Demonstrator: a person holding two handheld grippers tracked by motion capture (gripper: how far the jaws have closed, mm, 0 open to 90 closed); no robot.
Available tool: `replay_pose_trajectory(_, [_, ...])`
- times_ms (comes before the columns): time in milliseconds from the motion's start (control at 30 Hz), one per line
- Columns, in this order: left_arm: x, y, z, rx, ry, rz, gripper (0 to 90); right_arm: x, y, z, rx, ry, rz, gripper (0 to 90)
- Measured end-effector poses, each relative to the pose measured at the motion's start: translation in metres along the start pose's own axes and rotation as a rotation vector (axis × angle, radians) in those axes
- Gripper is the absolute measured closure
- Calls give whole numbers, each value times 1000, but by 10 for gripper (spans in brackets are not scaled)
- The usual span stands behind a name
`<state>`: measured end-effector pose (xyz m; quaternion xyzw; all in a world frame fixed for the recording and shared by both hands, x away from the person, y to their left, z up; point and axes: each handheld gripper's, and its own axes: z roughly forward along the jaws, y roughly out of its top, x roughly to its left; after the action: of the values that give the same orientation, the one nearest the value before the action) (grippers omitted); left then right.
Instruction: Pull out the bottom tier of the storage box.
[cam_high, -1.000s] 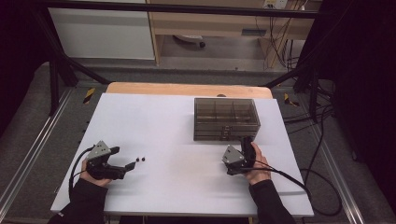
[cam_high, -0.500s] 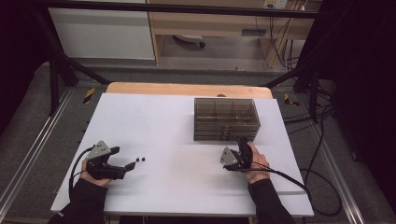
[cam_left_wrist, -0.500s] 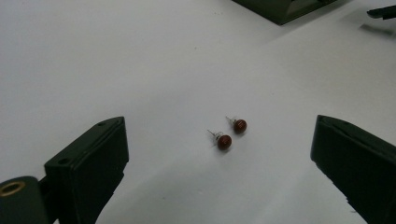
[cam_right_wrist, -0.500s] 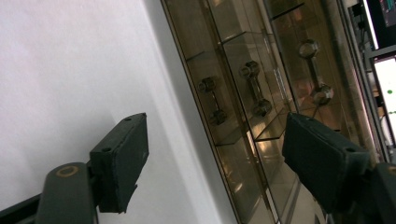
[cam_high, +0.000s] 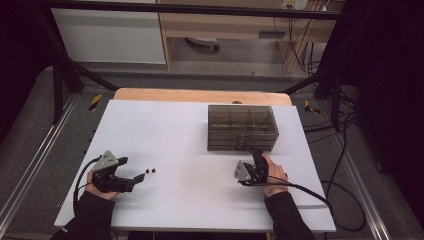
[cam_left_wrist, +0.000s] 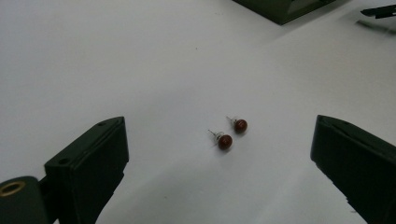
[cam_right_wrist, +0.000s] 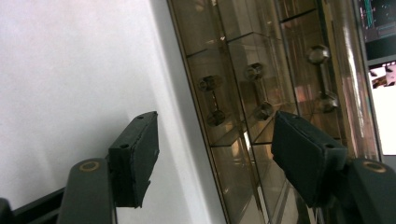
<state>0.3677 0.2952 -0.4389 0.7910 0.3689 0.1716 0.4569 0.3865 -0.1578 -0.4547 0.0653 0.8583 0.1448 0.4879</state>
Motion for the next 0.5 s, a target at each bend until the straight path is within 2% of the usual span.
replay_pose_trajectory(67, [1,-1,1,-7,-17,-12,42,2,0,1,1,-7,-17,346])
replay_pose_trajectory(133, [2,-1,2,12,-9,-10,43,4,0,4,-4,3,-4,352])
replay_pose_trajectory(200, [3,-2,2,10,-5,-18,44,5,0,6,5,-9,-20,356])
replay_pose_trajectory(333, [2,-2,3,23,-3,-6,45,7,0,7,11,-10,-25,368])
replay_pose_trajectory(367, [0,-2,5,32,-5,4,45,8,0,7,7,-28,-29,384])
replay_pose_trajectory(500, [-1,-1,5,31,-3,7,44,8,0,10,21,-43,-36,415])
